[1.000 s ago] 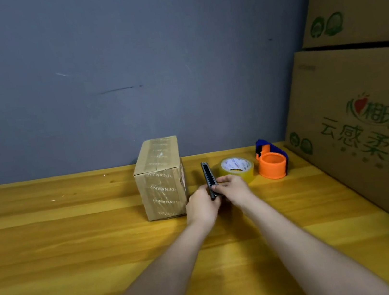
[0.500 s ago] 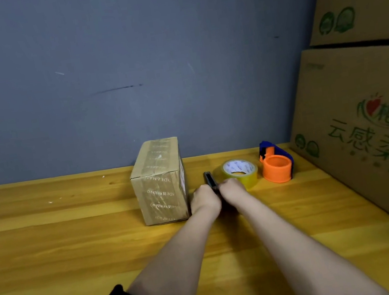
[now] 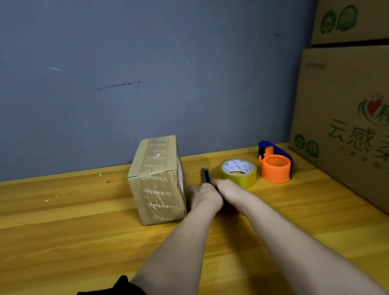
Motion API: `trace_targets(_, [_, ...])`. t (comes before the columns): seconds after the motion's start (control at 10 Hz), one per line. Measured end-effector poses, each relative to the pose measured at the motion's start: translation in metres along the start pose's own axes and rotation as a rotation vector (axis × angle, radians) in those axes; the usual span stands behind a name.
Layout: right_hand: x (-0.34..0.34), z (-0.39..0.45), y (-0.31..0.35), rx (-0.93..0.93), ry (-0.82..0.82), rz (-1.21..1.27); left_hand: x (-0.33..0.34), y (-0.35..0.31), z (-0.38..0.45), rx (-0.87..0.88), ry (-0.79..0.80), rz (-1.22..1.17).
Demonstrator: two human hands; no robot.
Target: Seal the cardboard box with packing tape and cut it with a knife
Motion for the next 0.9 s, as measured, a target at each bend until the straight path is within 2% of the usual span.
trace_targets(0.4, [-0.004,-0.019,0.006,-0.013,0.018,0.033,0.006,-0.002,-0.006,0.061,0.144,0.266])
trace_targets(0.5, [-0.01,-0.031,0.005,-0.047,0.015,0.041,-0.001,-0.005,-0.011,0.091,0.122,0.21])
trace_targets(0.6, [-0.02,-0.035,0.003,-0.075,-0.057,-0.145,-0.013,-0.003,-0.021,0.075,0.116,0.093])
trace_targets(0.7, [-0.03,-0.044,0.002,-0.106,-0.1,-0.361,-0.029,-0.009,-0.03,0.142,0.069,-0.012])
trace_targets(0.8, [-0.041,-0.057,0.01,-0.117,-0.133,-0.434,-0.056,-0.022,-0.043,0.288,-0.022,-0.094])
trace_targets(0.9, [-0.055,-0.065,0.035,-0.192,-0.219,-0.381,-0.091,-0.03,-0.054,0.411,-0.112,-0.332])
Point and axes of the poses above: each hand's wrist, its own z-axis towards the middle knuckle, its own x-axis out of the palm, y = z × x, the point moved 9 cm from there along z, towards the middle knuckle, and after that the axes turned 1 degree about x, right-handed, at the moved point
